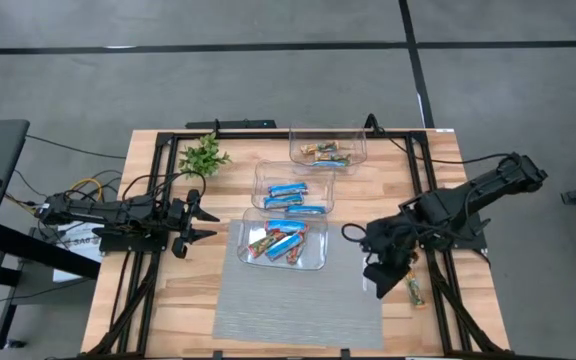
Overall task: Pick and place Granola Bars by type
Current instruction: Put the yellow granola bar into the top transparent bin
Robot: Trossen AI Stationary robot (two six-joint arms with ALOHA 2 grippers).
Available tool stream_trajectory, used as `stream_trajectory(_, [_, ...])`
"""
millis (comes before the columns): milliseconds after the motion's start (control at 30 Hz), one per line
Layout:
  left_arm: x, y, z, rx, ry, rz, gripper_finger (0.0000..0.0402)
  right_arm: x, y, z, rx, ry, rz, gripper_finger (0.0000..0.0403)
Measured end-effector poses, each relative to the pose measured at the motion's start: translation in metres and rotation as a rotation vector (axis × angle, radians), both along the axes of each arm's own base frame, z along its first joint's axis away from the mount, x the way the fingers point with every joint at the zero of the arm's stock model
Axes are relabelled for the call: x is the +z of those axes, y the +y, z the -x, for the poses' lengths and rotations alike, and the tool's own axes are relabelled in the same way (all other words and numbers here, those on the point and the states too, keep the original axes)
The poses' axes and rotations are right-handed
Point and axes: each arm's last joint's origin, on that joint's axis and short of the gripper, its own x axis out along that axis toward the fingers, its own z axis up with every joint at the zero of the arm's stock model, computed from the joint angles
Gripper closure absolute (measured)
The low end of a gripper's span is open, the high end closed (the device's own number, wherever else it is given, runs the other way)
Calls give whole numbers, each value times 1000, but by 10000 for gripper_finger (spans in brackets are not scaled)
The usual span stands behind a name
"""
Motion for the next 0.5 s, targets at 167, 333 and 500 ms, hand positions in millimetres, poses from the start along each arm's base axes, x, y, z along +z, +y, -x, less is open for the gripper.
stream_trajectory(167, [0,0,0,0,0,-1,233,-6,-3,9,-92,201,33,205])
stream_trajectory(333, [0,0,0,0,0,-1,233,-20,-11,22,-176,425,227,205])
stream_trajectory(500, [0,0,0,0,0,-3,233,-36,-12,32,-205,593,491,205])
